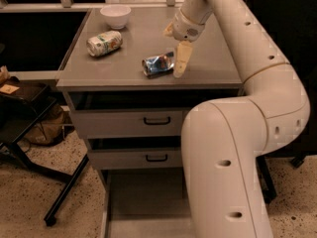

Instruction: Place redbull can into bottom drawer

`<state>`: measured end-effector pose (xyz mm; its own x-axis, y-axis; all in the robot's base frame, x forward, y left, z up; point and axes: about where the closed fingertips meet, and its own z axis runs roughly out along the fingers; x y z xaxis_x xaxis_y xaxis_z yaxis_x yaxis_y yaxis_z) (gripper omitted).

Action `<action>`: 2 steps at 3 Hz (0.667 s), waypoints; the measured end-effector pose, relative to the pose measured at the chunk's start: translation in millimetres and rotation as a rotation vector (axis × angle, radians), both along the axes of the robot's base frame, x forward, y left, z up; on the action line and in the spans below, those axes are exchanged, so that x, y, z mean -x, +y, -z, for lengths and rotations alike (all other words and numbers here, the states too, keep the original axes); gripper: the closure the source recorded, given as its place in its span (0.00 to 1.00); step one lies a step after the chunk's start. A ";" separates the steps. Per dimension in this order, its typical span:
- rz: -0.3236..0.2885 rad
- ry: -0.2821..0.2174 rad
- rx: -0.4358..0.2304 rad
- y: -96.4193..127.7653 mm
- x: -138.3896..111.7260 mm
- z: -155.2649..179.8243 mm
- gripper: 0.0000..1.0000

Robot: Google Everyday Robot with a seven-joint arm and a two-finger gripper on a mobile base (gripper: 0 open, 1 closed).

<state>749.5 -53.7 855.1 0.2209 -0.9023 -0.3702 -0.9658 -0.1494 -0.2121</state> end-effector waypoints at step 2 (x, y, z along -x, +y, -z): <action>0.004 0.054 -0.024 12.5 -15.2 41.5 0.00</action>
Offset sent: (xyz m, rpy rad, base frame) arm 0.0246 -0.0097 -0.0470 -0.0149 0.1966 0.0184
